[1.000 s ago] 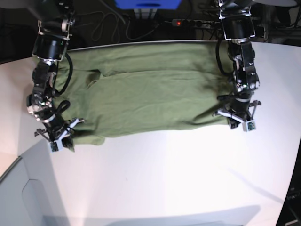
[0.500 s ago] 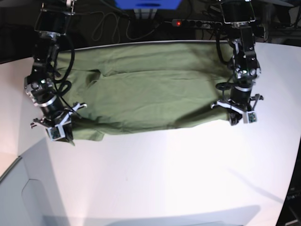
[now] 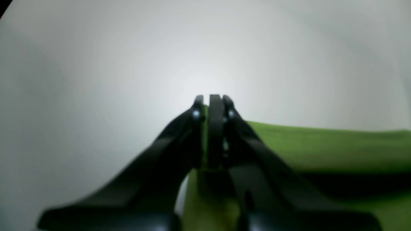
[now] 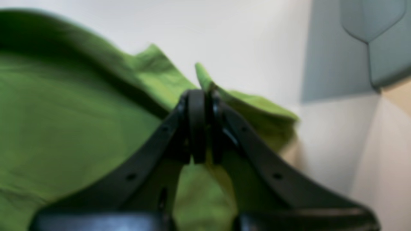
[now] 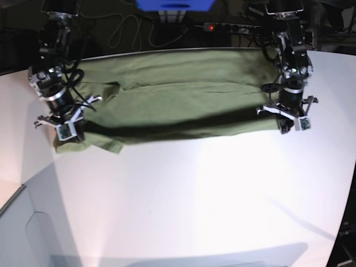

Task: Fold the T-shirt properly
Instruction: 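Lift the hem and fold it toward the collar with both grippers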

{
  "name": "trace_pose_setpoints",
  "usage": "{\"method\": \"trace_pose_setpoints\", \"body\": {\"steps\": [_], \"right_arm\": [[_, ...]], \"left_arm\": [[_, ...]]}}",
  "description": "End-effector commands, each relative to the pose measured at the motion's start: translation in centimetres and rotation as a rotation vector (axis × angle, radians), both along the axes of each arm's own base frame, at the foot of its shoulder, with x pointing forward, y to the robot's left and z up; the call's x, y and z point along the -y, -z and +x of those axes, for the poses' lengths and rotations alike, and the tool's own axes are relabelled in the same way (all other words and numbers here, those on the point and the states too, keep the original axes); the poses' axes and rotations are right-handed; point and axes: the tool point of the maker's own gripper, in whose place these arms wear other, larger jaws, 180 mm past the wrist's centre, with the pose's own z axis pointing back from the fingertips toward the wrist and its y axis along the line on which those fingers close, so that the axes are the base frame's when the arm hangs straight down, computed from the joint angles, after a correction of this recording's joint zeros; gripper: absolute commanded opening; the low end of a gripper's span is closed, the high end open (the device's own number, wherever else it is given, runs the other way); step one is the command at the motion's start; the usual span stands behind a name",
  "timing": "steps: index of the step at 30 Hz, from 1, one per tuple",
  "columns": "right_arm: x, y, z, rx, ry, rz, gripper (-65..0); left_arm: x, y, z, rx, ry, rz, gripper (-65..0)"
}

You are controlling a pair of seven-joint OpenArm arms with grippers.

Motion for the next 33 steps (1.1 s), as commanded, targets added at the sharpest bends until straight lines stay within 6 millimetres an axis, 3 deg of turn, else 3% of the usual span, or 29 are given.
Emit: {"method": "trace_pose_setpoints", "body": {"steps": [1, 14, 18, 33], "right_arm": [[0.2, -1.5, 0.6, 0.054, -0.004, 0.000, -64.8], [0.2, 0.7, -2.2, -0.022, -0.006, 0.000, -64.8], [0.0, 0.6, -3.1, -0.029, -0.014, -0.008, -64.8], [0.9, 1.7, -5.5, -0.081, 0.007, -0.023, -64.8]], "left_arm": [[-0.3, -1.5, 0.7, 0.052, 0.003, 0.018, -65.0], [-0.3, -1.2, 0.4, 0.044, 0.001, 0.017, -65.0], [-0.3, -1.3, 0.1, 0.042, 0.004, 0.020, -65.0], [-0.3, 1.1, -3.4, -0.050, 0.007, 0.025, -65.0]]}}
